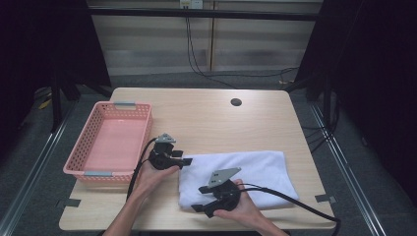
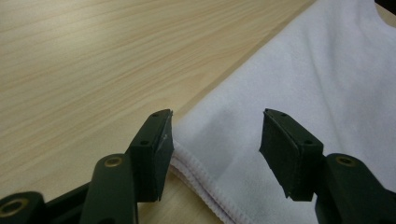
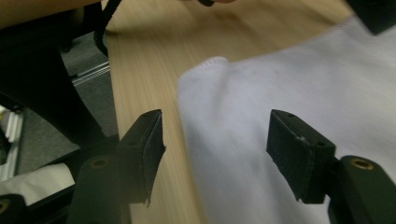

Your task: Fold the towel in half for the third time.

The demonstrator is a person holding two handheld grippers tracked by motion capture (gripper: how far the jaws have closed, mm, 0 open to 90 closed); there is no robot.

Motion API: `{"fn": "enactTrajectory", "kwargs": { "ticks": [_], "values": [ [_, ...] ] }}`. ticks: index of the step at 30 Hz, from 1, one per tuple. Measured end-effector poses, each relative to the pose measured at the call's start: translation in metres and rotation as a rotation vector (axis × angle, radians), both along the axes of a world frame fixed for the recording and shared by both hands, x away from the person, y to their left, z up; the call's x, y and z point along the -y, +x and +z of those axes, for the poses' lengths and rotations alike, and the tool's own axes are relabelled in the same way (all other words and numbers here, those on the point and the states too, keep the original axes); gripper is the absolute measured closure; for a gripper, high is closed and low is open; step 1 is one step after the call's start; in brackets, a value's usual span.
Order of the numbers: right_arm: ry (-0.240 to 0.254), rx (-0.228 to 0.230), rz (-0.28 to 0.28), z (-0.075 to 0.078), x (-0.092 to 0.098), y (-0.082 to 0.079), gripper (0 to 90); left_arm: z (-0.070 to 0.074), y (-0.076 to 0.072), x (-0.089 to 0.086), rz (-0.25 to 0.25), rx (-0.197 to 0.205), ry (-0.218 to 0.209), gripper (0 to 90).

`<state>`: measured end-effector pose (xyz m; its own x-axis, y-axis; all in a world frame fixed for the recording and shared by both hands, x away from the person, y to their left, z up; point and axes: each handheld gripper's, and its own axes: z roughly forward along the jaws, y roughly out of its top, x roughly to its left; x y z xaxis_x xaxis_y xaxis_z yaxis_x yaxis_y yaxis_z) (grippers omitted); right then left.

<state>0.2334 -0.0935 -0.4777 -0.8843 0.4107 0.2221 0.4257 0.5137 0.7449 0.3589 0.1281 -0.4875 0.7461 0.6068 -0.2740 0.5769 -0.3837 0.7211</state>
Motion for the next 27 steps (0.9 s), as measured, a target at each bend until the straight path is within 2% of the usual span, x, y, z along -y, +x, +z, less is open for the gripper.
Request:
{"fn": "enactTrajectory", "kwargs": {
  "ticks": [3,5,7,8,10,13,16,17,18,21,22,24,27],
  "values": [
    [-0.010,-0.007,0.003,-0.004,-0.009,0.004,34.2,-0.001,0.001,-0.001,0.003,-0.003,0.006,43.3],
    [0.010,-0.029,0.005,-0.010,-0.017,0.012,34.4,-0.001,0.001,-0.002,0.001,-0.002,0.006,42.8],
    [-0.025,0.002,-0.022,-0.016,-0.017,0.014,33.1,-0.001,0.002,-0.002,0.005,-0.002,0.005,42.3],
    [-0.016,-0.021,-0.016,-0.019,-0.019,0.014,31.4,-0.001,0.002,-0.002,0.004,-0.005,0.007,42.1],
    [-0.034,0.017,-0.004,-0.022,-0.021,0.011,29.5,-0.001,0.003,-0.003,0.005,-0.008,0.008,42.0],
    [-0.047,0.046,0.009,-0.024,-0.022,0.008,28.2,0.000,0.004,-0.002,0.016,-0.006,0.011,41.4],
    [-0.081,0.137,0.022,-0.028,-0.025,-0.001,27.8,0.001,0.006,-0.002,0.031,0.002,0.002,41.0],
    [-0.092,0.153,0.028,-0.028,-0.025,-0.002,28.1,0.000,0.008,-0.003,0.044,0.001,-0.005,40.5],
    [-0.094,0.155,0.018,-0.028,-0.026,-0.003,29.9,0.000,0.009,-0.003,0.046,-0.001,-0.008,40.1],
    [-0.110,0.203,0.007,-0.029,-0.025,-0.005,36.3,-0.001,0.011,-0.005,0.066,-0.002,-0.003,38.8],
    [-0.111,0.203,-0.001,-0.029,-0.025,-0.005,39.9,-0.001,0.012,-0.006,0.071,-0.002,-0.003,37.7],
    [-0.121,0.211,-0.014,-0.028,-0.023,-0.002,49.6,-0.002,0.014,-0.007,0.079,-0.010,0.003,36.8],
    [-0.128,0.197,-0.038,-0.026,-0.021,0.003,65.6,-0.005,0.016,-0.006,0.081,-0.017,0.014,34.6]
  ]
}}
